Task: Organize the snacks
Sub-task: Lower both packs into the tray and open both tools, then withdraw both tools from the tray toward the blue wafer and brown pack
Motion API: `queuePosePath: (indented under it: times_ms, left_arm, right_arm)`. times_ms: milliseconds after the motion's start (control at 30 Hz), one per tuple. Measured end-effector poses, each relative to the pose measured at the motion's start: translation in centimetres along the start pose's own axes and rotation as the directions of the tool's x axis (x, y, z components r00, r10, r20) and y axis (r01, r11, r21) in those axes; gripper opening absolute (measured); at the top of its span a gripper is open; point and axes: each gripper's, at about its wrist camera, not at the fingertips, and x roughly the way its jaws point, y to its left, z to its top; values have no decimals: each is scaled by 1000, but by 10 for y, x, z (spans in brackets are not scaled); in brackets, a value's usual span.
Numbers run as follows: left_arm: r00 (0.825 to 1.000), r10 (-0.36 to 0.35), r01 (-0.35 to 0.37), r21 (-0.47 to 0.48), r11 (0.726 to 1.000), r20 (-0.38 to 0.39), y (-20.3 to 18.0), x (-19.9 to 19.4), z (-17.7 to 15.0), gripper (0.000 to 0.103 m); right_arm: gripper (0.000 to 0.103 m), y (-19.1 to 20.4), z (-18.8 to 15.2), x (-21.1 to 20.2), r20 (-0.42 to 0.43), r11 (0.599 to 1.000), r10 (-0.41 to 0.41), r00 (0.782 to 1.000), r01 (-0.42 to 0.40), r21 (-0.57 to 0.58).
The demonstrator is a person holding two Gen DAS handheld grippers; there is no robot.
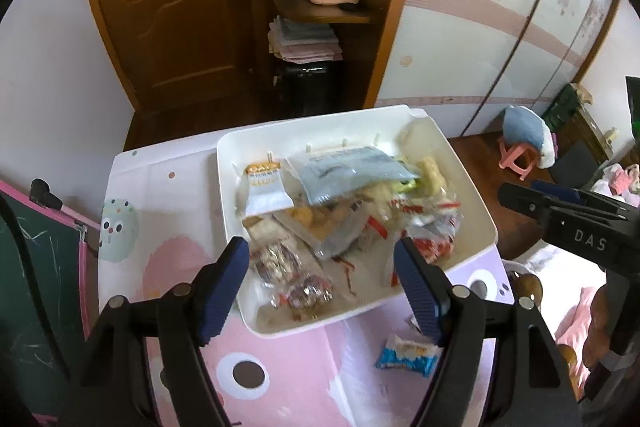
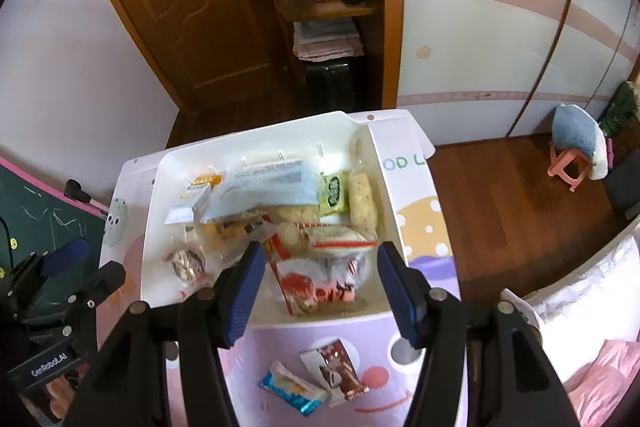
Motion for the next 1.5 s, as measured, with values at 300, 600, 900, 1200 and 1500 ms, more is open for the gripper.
queuePosePath:
  times_ms: [300,600,900,1200,1500]
  left_arm:
    - [998,-51,49,58,997,34,-23,-40,-49,74]
    - [997,-74,73,105,992,10,-42,-62,-104,74]
    - [994,-76,93,213,973,-83,-70,-57,-155,74]
    - [993,-64,85,231,969,-97,-92,-52,-166,74]
    - [988,23,-10,88,996,-151,-105,-15,-145,74]
  right_arm:
    - [59,-3,-53,-43,23,999,-40,999,40,-16]
    - [59,-9,-121,-81,43,990,-141,989,141,14]
    - [58,-26,-190,-94,-13,978,-189,982,189,86]
    - [59,-25,-217,-91,-55,982,-183,982,185,31]
    - [59,-49,-203,-72,-80,995,-94,992,90,-50]
